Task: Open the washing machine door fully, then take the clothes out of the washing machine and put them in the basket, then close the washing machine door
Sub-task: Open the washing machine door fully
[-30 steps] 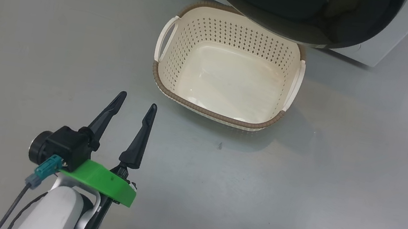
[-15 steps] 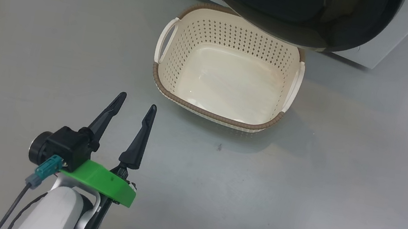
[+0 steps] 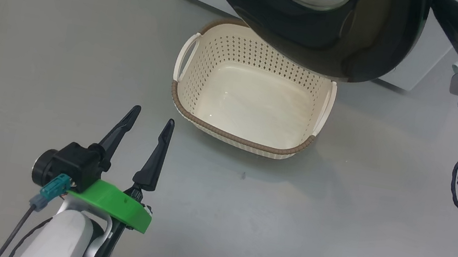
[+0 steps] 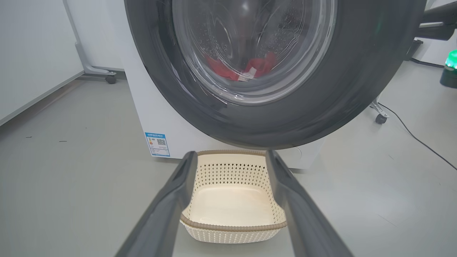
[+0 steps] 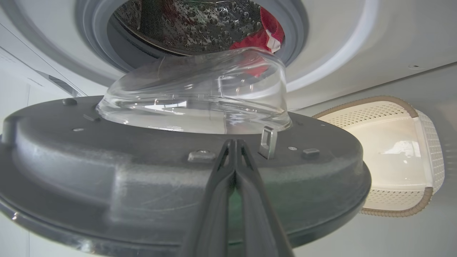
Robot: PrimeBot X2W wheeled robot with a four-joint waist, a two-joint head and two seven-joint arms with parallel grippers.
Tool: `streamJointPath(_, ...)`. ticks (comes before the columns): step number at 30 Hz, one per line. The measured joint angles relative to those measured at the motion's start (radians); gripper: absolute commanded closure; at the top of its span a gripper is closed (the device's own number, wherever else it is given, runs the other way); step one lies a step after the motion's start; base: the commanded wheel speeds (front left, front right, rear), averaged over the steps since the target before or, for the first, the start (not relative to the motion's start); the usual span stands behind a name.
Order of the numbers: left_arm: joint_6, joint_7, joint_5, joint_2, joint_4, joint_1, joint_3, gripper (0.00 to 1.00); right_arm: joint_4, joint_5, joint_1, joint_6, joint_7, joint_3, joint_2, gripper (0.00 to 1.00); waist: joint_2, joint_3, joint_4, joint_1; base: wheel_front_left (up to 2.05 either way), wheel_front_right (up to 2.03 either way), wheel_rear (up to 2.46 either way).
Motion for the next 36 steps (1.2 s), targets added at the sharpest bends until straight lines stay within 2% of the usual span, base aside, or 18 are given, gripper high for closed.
streamJointPath(20,0.010,0.000,0.009,0.000,0.027,0.039,0.030,0.00,0.057,0.121,0.154,0.010,0.051,-0.018,0.064,1.00,0.0000,-0.131,0.007,0.0000,0.00,0.00,0.00)
streamJointPath(36,0.010,0.000,0.028,0.000,0.022,0.055,0.038,0.00,0.052,0.165,0.211,0.010,0.073,0.066,0.075,1.00,0.0000,-0.166,-0.005,0.0000,0.00,0.00,0.00)
